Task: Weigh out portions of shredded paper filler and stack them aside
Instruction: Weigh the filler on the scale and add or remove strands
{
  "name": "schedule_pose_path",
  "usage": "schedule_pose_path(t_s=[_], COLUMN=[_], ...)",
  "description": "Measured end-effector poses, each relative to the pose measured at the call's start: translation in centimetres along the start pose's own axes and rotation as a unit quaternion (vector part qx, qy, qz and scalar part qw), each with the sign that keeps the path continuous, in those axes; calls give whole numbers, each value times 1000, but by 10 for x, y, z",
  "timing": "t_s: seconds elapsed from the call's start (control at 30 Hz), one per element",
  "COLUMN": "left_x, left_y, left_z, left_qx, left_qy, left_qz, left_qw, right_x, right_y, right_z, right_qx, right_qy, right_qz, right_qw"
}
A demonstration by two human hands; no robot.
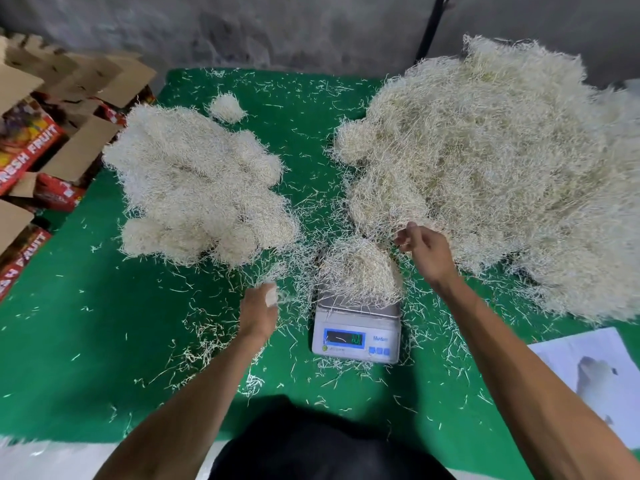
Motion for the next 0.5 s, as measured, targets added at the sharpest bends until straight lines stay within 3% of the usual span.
schedule_pose_path(t_s=[0.1, 0.2, 0.33, 0.5], left_x=[-19, -29, -41, -51], left_y=[10, 12, 6, -10], left_z=[26, 65, 110, 152], left_qx=[-20, 11, 10, -6], left_qy=[-124, -166, -184, -284], left_qz=[37, 31, 44, -25], left_qw=[991, 986, 982, 959], right_x=[8, 28, 48, 104], right_y=[-5, -14, -29, -67], right_z=[-5, -10, -51, -102], right_qx=[-20, -39, -145, -160], right_qy=[-14, -46, -55, 10], right_qz=[-5, -36, -7, -197], right_qw=[1000, 998, 988, 967])
Point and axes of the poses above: each hand's wrist, its own y-axis towards the middle knuckle, its own x-axis out of the palm, z = x × y, the point moved 8 cm from there along y, towards the middle knuckle, and after that the axes turned 15 degrees about z, right-handed, at the moved point
